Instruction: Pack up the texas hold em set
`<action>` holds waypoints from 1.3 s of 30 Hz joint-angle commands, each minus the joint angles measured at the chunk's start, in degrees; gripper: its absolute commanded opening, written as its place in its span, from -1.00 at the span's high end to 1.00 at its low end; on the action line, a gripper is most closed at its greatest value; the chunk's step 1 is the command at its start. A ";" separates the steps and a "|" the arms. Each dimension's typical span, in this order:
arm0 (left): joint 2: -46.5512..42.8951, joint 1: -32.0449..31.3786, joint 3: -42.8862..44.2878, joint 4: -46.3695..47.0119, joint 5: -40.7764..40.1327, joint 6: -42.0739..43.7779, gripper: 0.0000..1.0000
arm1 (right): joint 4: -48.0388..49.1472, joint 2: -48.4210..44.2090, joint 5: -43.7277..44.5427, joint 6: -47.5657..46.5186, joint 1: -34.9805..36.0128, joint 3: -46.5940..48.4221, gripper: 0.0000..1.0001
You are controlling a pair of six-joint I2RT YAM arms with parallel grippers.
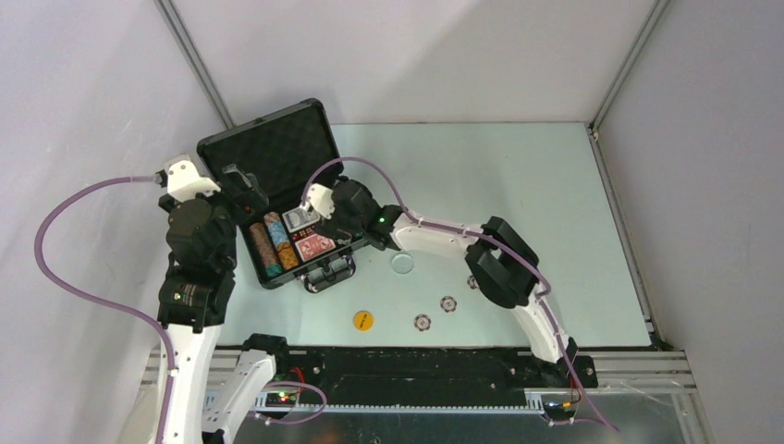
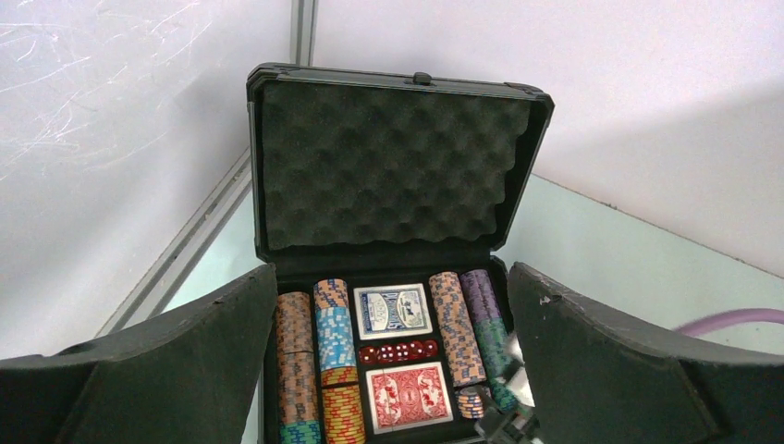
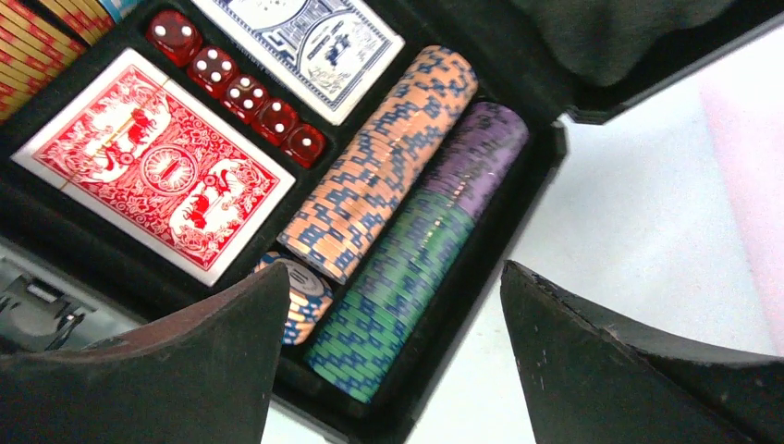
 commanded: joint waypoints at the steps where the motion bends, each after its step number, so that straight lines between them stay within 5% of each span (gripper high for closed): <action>1: 0.43 1.08 -0.43 1.81 1.15 1.00 -0.99 | 6.91 -9.04 0.94 3.46 -0.24 -4.48 -0.75; 11: 2.53 2.07 -0.47 1.73 2.94 0.05 -0.99 | 6.78 -24.97 5.16 27.43 -2.43 -17.92 -0.86; 18: 3.09 2.15 -0.57 1.73 3.99 -1.16 -0.99 | -16.96 -32.61 8.04 41.78 -5.60 -18.93 -0.99; 24: 5.01 2.15 -2.11 1.20 9.34 -4.87 -0.99 | -21.46 -34.70 -4.32 47.39 -11.83 -25.41 -0.99; 39: 6.22 5.82 -6.33 -8.93 -1.36 -18.20 -0.99 | -19.43 -30.69 1.98 52.58 -7.77 -30.37 -0.99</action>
